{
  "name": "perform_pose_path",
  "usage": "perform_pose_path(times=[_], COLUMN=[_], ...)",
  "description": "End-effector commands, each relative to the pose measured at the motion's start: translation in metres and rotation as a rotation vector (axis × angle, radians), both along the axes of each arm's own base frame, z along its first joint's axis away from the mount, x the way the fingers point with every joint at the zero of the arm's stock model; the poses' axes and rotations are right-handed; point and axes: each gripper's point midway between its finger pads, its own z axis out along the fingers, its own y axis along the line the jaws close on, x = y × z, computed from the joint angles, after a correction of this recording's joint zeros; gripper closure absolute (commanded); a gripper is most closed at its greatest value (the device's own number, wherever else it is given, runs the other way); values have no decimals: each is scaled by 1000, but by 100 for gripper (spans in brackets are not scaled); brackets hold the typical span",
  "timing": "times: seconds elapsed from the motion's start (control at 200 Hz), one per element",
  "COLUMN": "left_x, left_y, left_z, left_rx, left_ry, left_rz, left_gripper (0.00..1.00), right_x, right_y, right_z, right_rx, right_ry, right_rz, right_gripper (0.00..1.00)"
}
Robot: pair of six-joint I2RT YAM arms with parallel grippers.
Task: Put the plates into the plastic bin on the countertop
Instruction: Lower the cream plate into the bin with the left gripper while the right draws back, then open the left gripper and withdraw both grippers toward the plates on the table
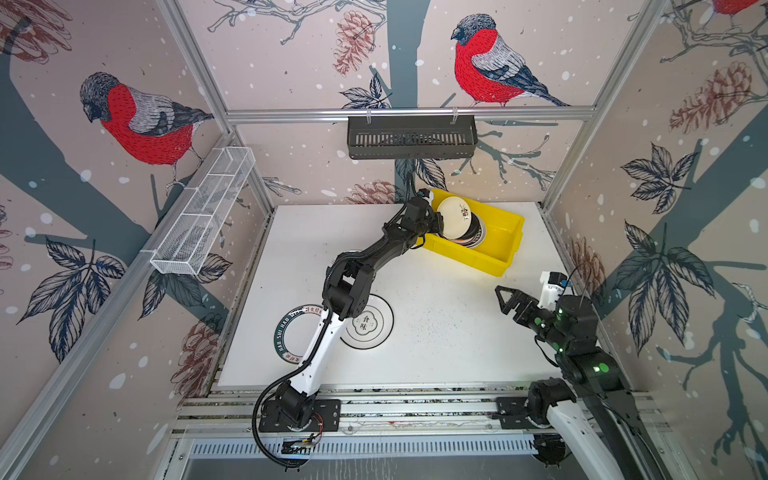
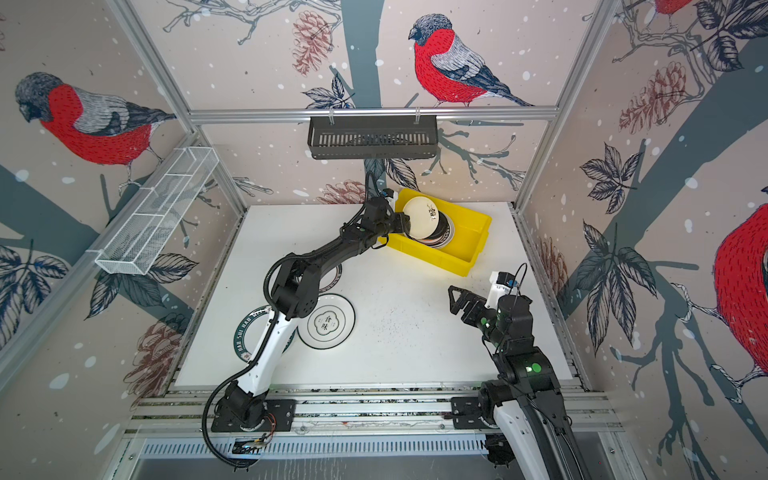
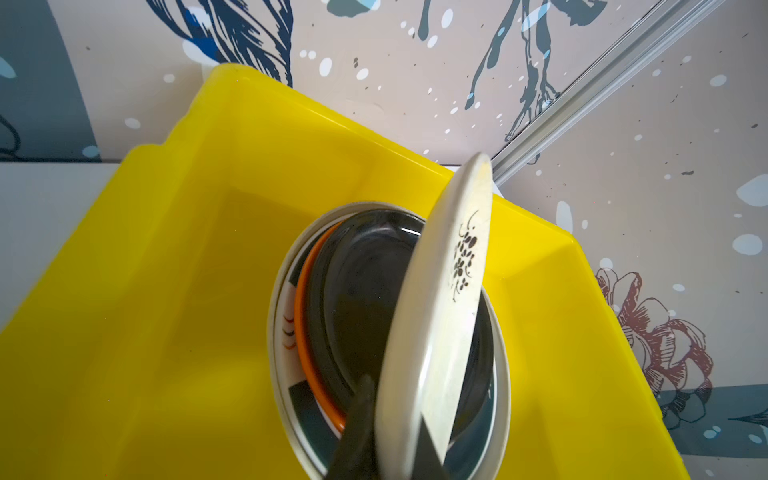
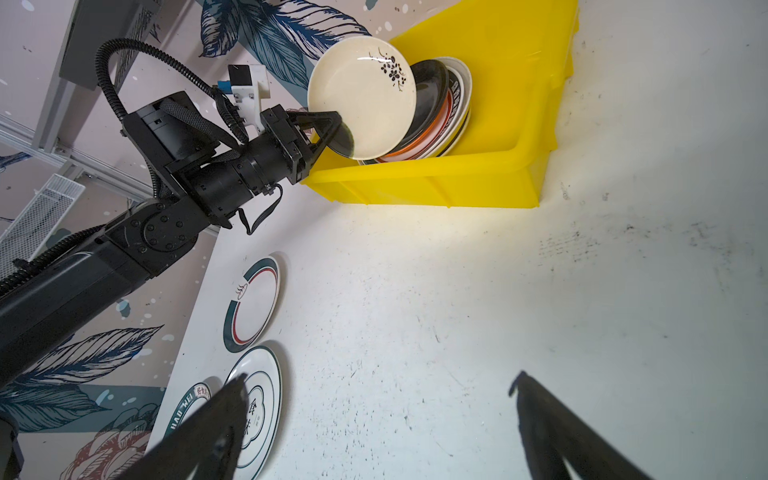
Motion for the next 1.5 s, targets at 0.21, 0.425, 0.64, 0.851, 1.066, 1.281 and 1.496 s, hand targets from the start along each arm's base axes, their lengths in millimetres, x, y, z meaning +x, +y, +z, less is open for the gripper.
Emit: perform_pose_path(times=[0.21, 0.425, 0.64, 0.851, 1.066, 1.281, 1.496], left_x=[2, 2, -4, -17, -38, -74, -107], left_y=[0, 0, 3, 12, 25, 48, 81], left_z=[-5, 11, 37, 68, 76, 93, 92], left_rx=[58, 71, 73, 51, 37, 0, 49], left_ry=[-54, -91, -119, -162, -128, -117, -84], left_rz=[-31, -43, -52, -39, -28, 15, 71], left_gripper=[3, 2, 2, 2, 2, 2, 2], right_x=[7, 6, 7, 5, 3, 4, 7], right_y=[-6, -9, -12, -7, -2, 2, 18], right_z=[-2, -3, -1, 10, 17, 2, -6], right_rx=[5, 18, 10, 35, 33, 30, 47], right_ry=[5, -3, -7, -67, -108, -51, -32], right_rz=[-47, -74, -92, -63, -20, 1, 83], right_gripper=[0, 0, 0, 0, 0, 0, 0])
